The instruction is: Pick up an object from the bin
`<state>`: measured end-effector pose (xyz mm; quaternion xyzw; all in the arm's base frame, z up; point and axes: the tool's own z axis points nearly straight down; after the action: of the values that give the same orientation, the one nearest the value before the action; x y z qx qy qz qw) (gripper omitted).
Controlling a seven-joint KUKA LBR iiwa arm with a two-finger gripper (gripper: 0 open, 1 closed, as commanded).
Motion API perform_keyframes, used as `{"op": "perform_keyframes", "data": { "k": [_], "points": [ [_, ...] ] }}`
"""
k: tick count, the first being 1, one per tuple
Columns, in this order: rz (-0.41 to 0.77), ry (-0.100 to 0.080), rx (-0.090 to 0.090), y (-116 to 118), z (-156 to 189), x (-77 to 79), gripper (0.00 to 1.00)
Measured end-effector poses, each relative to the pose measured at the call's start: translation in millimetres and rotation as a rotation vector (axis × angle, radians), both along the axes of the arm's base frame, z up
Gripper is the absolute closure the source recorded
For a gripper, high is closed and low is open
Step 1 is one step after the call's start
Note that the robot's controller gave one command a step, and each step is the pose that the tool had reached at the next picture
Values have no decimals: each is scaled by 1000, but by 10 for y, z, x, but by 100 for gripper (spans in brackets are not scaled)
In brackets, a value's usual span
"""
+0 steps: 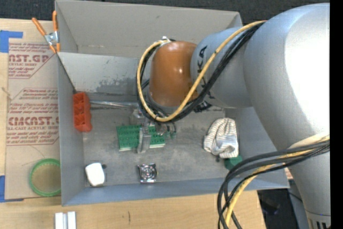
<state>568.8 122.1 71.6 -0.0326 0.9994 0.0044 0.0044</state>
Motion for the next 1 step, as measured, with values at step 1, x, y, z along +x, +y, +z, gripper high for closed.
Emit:
{"op": "perform_keyframes", "data": {
  "k": [1],
  "points": [
    [4, -5, 2, -65, 3, 67, 100]
  ]
}}
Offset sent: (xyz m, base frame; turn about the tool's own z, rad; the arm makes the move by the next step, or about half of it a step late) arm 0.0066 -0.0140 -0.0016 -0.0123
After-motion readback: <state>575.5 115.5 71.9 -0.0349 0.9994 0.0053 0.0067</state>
